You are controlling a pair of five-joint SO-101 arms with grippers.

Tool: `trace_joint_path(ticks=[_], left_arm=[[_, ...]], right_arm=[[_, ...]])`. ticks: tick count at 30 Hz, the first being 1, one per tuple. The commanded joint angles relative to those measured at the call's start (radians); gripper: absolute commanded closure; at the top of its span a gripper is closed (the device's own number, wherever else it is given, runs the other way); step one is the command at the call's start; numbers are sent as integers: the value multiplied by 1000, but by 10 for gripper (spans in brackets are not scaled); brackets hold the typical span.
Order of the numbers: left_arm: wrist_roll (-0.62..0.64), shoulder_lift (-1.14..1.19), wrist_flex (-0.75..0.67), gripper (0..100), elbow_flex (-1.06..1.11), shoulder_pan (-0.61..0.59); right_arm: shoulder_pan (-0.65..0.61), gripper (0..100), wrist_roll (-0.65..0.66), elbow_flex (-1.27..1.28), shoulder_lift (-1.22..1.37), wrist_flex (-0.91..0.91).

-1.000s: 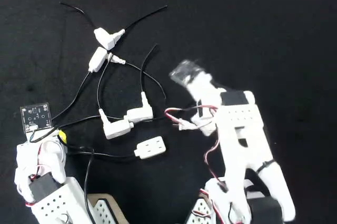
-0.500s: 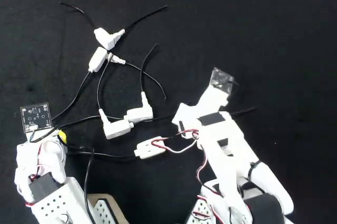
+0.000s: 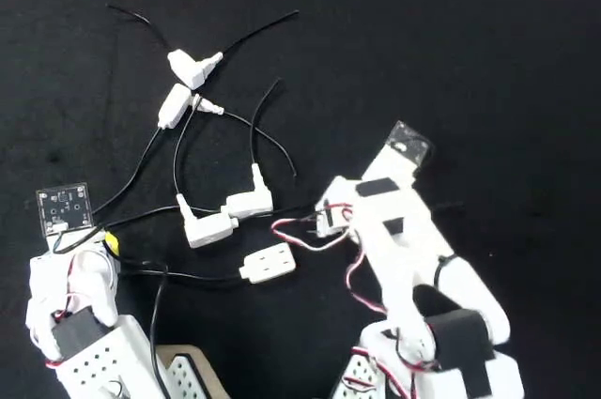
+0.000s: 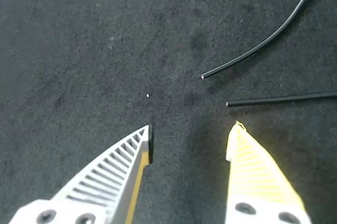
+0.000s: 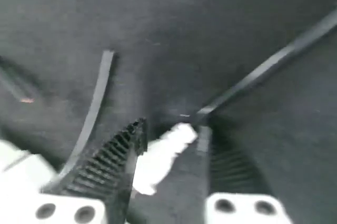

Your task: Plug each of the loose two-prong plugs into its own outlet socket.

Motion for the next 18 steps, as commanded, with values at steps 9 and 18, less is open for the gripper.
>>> trace_joint_path(ticks=[9, 18], left_arm=[[-6, 0, 6, 766, 19, 10], [-6, 0, 6, 766, 19, 10]], right_arm=[[29, 987, 206, -199, 35, 285], [164, 986, 516, -349, 47, 135]])
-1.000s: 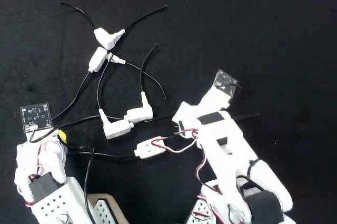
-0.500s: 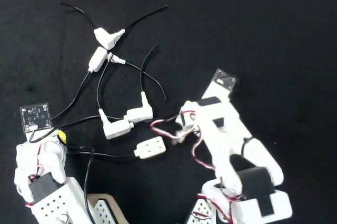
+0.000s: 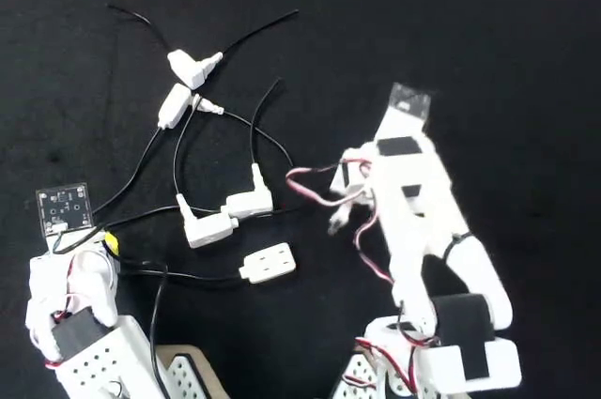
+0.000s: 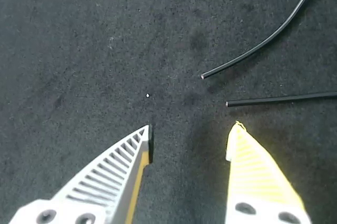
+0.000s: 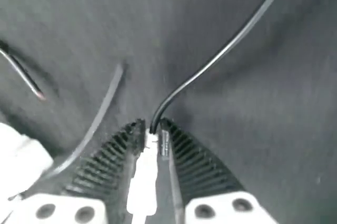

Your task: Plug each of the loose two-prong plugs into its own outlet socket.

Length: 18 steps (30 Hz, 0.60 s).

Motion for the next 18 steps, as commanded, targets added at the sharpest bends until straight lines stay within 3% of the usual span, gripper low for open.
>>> trace_joint_path(ticks=[1, 6, 9, 14, 18], left_arm=[[-6, 0, 6, 766, 19, 10], [-6, 0, 6, 766, 19, 10], [-6, 0, 6, 766, 19, 10], [-6, 0, 6, 766, 19, 10], [-6, 0, 6, 766, 19, 10]], right_arm=[[49, 986, 247, -27, 4, -158], [43, 982, 502, 77, 79, -310], [41, 936, 516, 85, 130, -318], [44, 753, 516, 84, 156, -318], [40, 720, 516, 87, 137, -316]])
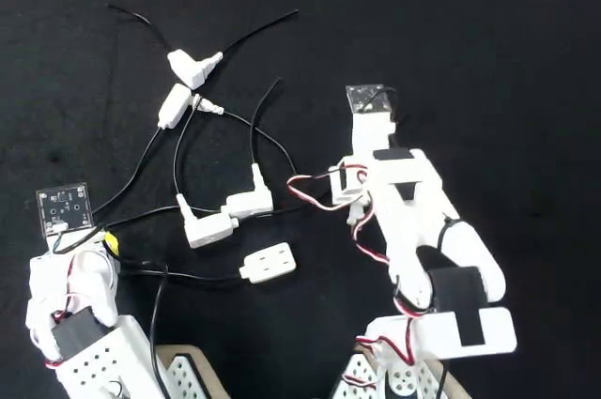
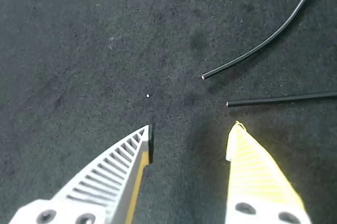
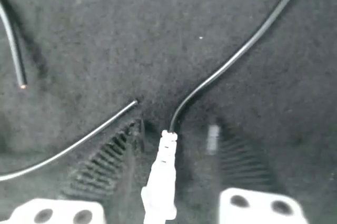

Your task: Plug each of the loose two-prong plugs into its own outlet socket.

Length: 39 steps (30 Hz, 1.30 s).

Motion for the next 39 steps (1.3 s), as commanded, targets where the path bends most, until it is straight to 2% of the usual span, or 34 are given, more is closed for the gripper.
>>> trace_joint_path(ticks=[1, 12, 19, 26, 34, 39], left_arm=[[-5, 0, 6, 766, 19, 10], [-5, 0, 6, 766, 19, 10], [-5, 0, 6, 766, 19, 10], [-5, 0, 6, 766, 19, 10], [-5, 0, 6, 766, 19, 10], [-5, 0, 6, 766, 19, 10]], right_arm=[[14, 720, 5, 5, -21, -8], [-51, 724, -5, -107, -24, 256], [-48, 894, -3, -136, 61, 267], [-6, 988, 2, -277, 205, 272], [-12, 986, -2, -326, 191, 356], [-29, 986, -2, -308, 41, 399]])
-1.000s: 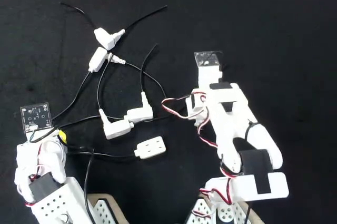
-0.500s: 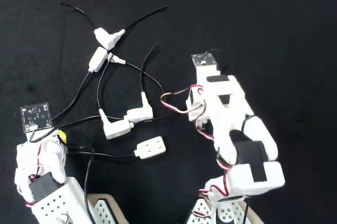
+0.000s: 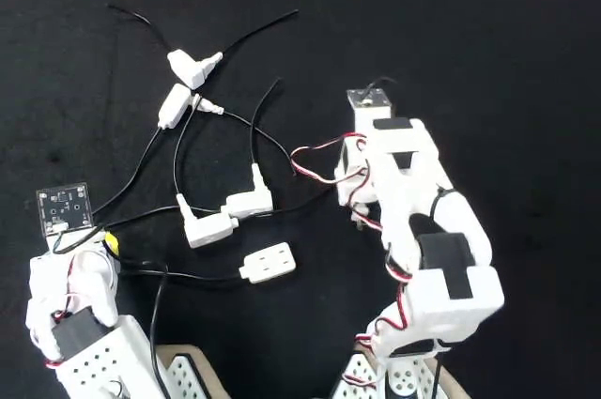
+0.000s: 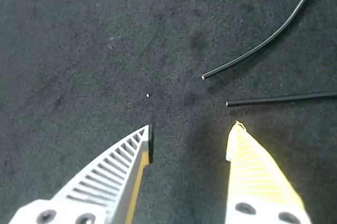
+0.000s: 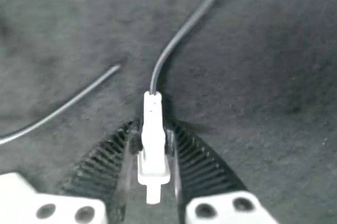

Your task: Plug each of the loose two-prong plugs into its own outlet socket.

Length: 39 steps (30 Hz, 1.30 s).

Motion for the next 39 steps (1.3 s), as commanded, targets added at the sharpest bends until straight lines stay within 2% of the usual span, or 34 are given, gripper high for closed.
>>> trace_joint_path(ticks=[1, 4, 9, 13, 19, 23, 25, 29, 34, 39], left_arm=[[-5, 0, 6, 766, 19, 10], [-5, 0, 6, 766, 19, 10], [-5, 0, 6, 766, 19, 12], [-5, 0, 6, 766, 19, 65], [-3, 0, -2, 766, 1, 148], [5, 0, 8, 766, -88, 202], [48, 0, 8, 766, -134, 237], [147, 0, 2, 766, -185, 397], [164, -2, -2, 766, -189, 657], [164, -2, -2, 766, -191, 786]], right_arm=[[-34, 986, -5, -12, -180, 34], [-72, 986, -6, 44, -335, 32], [-241, 986, -83, 216, -607, -84], [-364, 986, -144, 398, -806, -336], [-505, 986, -267, 682, -1013, -821], [-585, 986, -390, 779, -1050, -1019], [-603, 986, -428, 812, -1052, -1097], [-618, 986, -482, 898, -1056, -1252], [-621, 986, -486, 1010, -1058, -1428], [-617, 986, -480, 1075, -1058, -1479]])
